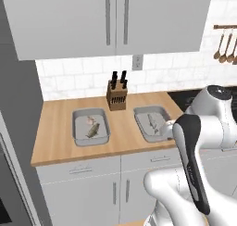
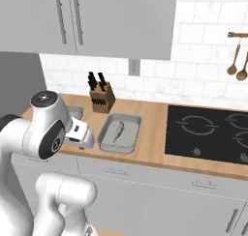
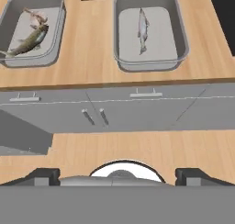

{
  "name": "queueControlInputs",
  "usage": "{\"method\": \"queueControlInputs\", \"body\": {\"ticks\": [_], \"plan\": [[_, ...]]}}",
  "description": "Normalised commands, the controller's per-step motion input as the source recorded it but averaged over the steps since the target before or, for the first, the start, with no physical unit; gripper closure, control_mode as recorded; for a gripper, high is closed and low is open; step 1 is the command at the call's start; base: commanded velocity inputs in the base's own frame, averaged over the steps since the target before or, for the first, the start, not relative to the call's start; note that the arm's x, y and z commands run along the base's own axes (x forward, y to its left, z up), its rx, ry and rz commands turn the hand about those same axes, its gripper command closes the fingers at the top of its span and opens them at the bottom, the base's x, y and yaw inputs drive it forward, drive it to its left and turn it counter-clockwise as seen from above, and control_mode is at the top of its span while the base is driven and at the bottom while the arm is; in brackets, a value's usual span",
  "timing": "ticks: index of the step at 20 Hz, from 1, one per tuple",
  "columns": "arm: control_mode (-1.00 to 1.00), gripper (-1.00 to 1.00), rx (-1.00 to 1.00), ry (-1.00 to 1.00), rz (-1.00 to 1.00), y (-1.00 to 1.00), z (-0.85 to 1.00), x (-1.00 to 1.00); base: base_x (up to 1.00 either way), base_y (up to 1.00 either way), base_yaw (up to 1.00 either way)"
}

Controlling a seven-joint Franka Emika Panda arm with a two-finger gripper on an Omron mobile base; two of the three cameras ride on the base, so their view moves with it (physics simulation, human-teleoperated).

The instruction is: Place one garlic and one fish in each tupperware on the nearby counter, to pack two identical lunches.

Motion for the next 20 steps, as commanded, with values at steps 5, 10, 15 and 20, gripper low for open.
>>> {"method": "queueControlInputs", "body": {"ticks": [5, 10, 15, 20], "plan": [[1.00, -1.00, 0.00, 0.00, 0.00, 0.00, 0.00, 0.00, -0.50, 0.54, 0.30], [1.00, -1.00, 0.00, 0.00, 0.00, 0.00, 0.00, 0.00, -0.32, 0.91, 0.80], [1.00, -1.00, 0.00, 0.00, 0.00, 0.00, 0.00, 0.00, -0.85, 0.88, 0.66], [1.00, -1.00, 0.00, 0.00, 0.00, 0.00, 0.00, 0.00, -0.73, 0.90, 0.53]]}}
